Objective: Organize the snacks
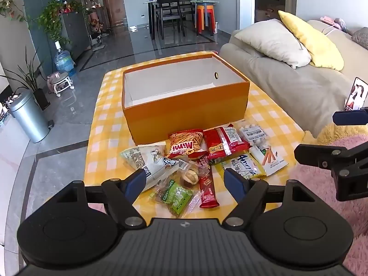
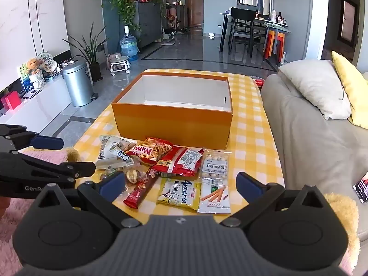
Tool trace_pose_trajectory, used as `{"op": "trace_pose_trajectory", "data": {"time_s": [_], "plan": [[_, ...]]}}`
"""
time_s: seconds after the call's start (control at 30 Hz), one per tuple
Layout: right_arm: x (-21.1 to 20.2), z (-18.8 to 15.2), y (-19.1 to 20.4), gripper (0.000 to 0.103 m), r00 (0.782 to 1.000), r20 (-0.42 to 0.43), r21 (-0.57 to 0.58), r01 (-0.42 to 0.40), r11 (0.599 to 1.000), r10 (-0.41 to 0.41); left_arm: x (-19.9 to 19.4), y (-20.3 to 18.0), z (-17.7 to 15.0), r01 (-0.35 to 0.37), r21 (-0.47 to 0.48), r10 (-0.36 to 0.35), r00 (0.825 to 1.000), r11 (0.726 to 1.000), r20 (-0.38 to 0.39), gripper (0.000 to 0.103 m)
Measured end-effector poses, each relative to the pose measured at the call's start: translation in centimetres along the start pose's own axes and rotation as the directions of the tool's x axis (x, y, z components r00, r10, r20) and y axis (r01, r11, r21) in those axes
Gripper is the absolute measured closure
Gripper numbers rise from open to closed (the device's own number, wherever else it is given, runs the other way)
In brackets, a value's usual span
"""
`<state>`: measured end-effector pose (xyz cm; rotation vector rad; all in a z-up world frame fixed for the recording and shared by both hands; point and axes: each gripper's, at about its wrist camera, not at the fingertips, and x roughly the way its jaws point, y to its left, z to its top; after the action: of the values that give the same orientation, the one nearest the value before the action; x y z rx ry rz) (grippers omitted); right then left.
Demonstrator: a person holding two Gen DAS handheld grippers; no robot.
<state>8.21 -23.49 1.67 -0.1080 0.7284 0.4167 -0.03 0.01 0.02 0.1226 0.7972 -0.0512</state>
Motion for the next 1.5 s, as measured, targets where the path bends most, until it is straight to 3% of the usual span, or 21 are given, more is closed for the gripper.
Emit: {"op": "trace_pose_trajectory", "data": {"time_s": [0.57,1.5], "plan": [[-0.4,-0.1,-0.1,0.004,1.000,0.003,-0.015,0.006,1.000,-0.006,-0.4,0.4,-0.1,-0.035,-0.022,0.035,0.999,0.999,0.004,0.019],[0.3,-0.2,0.3,0.004,1.000,-0.005,-0.014,0.019,1.000,-0.019,-0.3,0.8,-0.4,-0.076,-0.053,0.075,0.997,0.996,-0.013,0.019]]}}
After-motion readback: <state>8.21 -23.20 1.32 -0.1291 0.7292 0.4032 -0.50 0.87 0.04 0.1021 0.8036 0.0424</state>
